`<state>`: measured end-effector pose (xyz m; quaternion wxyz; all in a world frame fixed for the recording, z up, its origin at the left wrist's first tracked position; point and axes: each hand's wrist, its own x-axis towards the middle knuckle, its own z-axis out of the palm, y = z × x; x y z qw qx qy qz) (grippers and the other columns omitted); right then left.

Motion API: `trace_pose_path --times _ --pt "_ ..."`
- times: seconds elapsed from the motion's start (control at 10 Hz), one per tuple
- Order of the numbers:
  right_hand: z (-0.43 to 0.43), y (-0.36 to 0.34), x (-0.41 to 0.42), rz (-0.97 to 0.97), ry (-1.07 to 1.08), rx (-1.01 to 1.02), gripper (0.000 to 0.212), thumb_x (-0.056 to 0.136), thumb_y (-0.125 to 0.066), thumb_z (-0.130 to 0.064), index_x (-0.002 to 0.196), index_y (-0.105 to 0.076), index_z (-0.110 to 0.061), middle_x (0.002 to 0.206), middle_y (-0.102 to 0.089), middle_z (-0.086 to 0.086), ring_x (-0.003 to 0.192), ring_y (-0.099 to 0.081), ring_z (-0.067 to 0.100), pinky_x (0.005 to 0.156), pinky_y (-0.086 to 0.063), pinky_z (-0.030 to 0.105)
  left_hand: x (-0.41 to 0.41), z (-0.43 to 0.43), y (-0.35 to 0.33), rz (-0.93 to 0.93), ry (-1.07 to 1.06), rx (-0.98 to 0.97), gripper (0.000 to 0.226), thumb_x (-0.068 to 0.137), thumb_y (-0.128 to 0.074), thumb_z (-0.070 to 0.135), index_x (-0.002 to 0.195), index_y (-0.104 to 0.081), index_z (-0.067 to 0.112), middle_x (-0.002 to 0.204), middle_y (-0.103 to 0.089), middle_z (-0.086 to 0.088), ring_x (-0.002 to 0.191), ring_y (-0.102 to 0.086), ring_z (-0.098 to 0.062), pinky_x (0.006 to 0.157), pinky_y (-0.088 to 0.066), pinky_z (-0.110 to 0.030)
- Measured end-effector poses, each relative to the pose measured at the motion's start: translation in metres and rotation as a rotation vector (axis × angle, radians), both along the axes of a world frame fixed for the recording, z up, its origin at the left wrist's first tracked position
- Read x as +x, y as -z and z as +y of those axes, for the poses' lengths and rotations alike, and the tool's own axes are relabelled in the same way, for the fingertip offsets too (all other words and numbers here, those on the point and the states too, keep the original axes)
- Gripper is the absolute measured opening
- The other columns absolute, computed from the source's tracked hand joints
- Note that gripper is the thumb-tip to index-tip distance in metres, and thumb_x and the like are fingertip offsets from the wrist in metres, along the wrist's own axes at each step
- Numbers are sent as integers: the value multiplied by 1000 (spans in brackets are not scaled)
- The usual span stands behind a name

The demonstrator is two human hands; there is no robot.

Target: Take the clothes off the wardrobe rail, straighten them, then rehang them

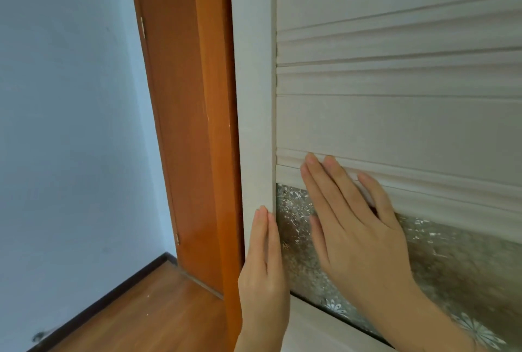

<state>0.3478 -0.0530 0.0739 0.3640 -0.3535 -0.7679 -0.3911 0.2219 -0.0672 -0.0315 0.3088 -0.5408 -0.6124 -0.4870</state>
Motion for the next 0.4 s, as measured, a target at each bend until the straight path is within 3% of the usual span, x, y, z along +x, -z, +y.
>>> trace_pose_path --times 0.1,0.3,0.4 --pt "0 0 2 -3 0 18 60 88 -47 -23 145 -33 -10 152 -32 4 140 -30 18 112 -25 40 3 1 -1 -37 25 32 43 95 -43 12 131 -50 -10 135 -54 -25 130 -45 -24 119 -16 -11" --pt "-3 -2 0 41 -54 -36 58 88 -49 -23 143 -38 -11 150 -36 2 140 -32 16 112 -27 40 0 -1 -14 -103 72 21 44 82 -59 -2 125 -56 -11 127 -60 -24 125 -47 -22 118 -13 -8" --pt "-17 -9 9 11 -219 -176 52 89 -46 -23 140 -43 -16 144 -46 -2 137 -38 14 112 -28 39 -8 -11 -17 -81 119 -21 50 82 -68 -5 130 -54 -4 131 -59 -18 126 -45 -18 115 -7 -2"
